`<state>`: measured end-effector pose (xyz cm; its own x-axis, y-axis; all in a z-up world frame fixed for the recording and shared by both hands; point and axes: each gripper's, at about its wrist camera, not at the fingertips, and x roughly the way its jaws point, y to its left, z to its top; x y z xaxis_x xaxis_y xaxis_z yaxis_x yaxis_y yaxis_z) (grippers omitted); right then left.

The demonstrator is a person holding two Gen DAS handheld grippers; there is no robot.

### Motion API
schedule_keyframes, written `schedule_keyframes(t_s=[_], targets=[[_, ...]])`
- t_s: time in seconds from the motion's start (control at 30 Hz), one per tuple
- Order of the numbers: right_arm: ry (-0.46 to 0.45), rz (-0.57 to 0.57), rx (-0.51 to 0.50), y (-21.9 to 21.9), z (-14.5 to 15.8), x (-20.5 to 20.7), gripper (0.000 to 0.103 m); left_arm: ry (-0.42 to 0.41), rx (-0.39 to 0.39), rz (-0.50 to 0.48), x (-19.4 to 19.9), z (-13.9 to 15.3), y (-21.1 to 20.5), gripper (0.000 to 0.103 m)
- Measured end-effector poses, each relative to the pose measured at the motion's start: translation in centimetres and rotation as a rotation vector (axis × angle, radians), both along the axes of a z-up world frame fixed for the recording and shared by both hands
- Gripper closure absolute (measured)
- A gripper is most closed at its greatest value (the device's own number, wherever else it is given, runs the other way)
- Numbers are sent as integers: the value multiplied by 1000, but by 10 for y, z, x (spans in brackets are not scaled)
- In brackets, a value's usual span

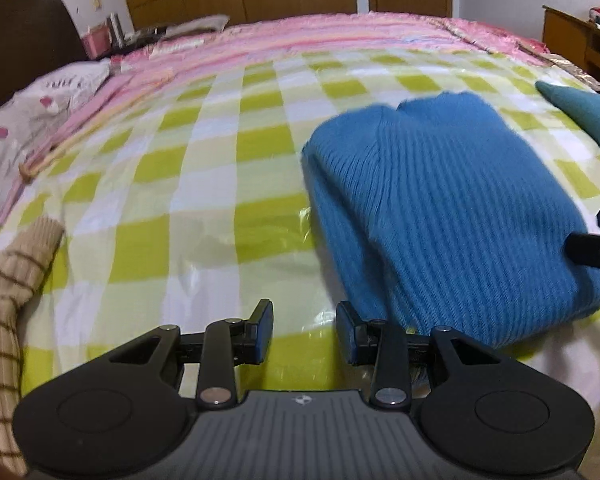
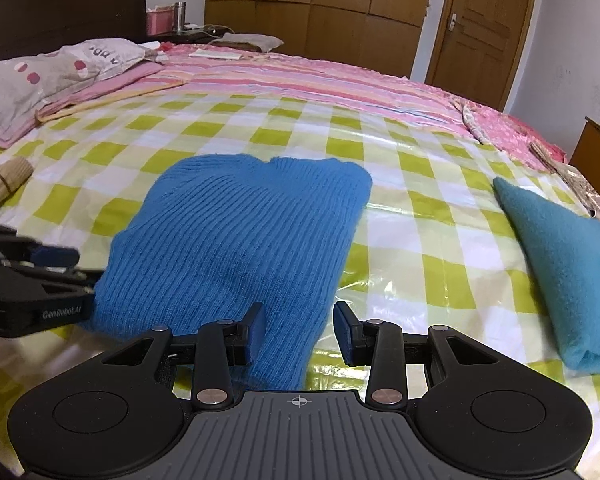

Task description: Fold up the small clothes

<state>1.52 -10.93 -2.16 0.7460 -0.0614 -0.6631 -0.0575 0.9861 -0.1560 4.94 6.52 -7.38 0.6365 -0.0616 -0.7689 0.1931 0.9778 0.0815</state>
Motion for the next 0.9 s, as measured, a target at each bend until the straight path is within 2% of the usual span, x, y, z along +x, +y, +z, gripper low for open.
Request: schedule_keyframes(t_s=[0.57,0.9], targets=[[0,-3,31,-2,-2,-22,66,-7,-42,-3,-31,12,0,61],[22,5,48,0,-10,-39,66,16,-60,-19,-48,8,-5,61]])
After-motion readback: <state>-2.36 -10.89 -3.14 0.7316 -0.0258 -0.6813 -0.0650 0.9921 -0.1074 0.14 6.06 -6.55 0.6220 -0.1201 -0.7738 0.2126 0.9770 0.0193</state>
